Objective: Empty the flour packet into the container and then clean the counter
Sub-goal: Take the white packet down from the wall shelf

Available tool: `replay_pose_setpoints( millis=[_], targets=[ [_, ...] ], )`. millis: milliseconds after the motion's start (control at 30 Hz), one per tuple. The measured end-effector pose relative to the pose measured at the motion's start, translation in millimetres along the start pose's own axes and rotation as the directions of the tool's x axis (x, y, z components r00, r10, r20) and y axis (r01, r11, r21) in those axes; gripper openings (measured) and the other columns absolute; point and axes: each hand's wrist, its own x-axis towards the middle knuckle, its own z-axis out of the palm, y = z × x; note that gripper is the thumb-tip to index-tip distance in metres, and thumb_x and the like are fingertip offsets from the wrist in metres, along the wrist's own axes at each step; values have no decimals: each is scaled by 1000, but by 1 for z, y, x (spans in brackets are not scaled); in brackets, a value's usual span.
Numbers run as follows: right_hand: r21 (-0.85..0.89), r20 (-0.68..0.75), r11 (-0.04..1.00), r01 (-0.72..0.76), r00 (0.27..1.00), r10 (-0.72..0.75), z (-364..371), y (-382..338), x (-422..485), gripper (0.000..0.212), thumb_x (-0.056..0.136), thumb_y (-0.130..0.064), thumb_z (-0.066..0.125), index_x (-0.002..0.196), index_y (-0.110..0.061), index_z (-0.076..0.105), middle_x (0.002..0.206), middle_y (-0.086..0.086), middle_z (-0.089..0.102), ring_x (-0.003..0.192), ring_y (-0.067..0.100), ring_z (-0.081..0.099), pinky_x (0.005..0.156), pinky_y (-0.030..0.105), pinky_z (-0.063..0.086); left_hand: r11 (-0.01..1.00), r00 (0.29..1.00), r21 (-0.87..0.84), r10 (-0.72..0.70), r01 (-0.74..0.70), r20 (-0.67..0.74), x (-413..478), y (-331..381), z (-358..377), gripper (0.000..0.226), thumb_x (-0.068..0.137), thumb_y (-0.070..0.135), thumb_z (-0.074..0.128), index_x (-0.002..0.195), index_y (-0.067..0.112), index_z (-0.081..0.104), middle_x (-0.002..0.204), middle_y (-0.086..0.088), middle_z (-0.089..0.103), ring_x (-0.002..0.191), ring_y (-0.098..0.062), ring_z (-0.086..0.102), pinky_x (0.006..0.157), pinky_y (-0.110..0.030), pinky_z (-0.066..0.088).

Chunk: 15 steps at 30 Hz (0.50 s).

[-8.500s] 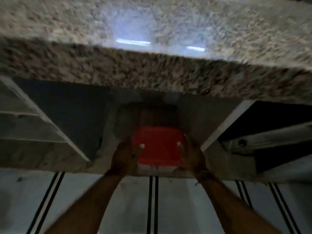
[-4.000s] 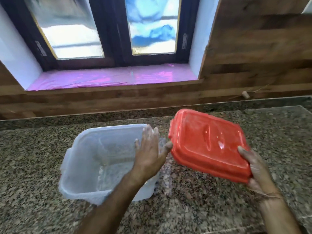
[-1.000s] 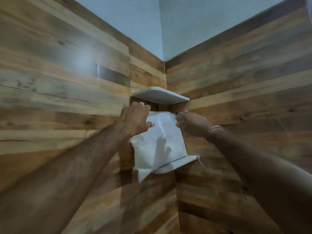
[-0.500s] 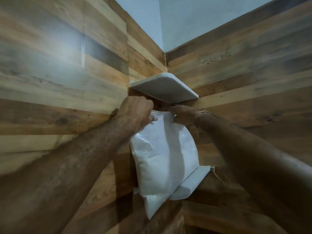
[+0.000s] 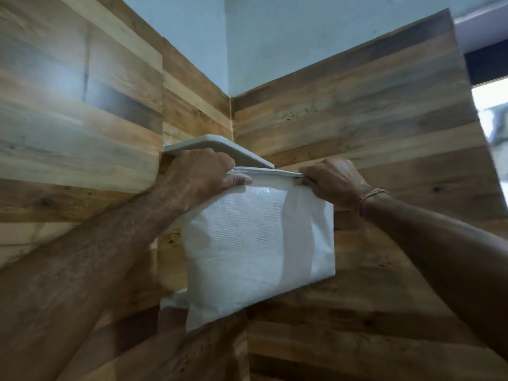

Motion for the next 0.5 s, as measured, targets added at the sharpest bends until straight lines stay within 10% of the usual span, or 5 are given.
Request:
replay_pose_setpoints(
  millis=[267, 500],
  targets=[
    [35, 106, 999, -37, 994, 33, -99, 75, -169, 40, 101, -51, 50, 70, -26, 43, 69, 9, 65, 66, 41, 60, 55, 33, 28, 977, 999, -209, 48, -47, 2, -47, 167, -70, 65, 80, 82, 27, 63, 22, 44, 57, 8, 49, 59, -18, 52, 56, -31, 36],
    [169, 367, 984, -54, 930, -12, -158, 100, -400, 43, 98, -50, 54, 71, -17, 59, 65, 14, 67, 60, 43, 63, 52, 30, 29, 914, 980, -402, 123, -49, 159, -176, 353, -107, 67, 88, 80, 27, 68, 21, 53, 59, 5, 55, 58, -21, 56, 52, -31, 41]
  ],
)
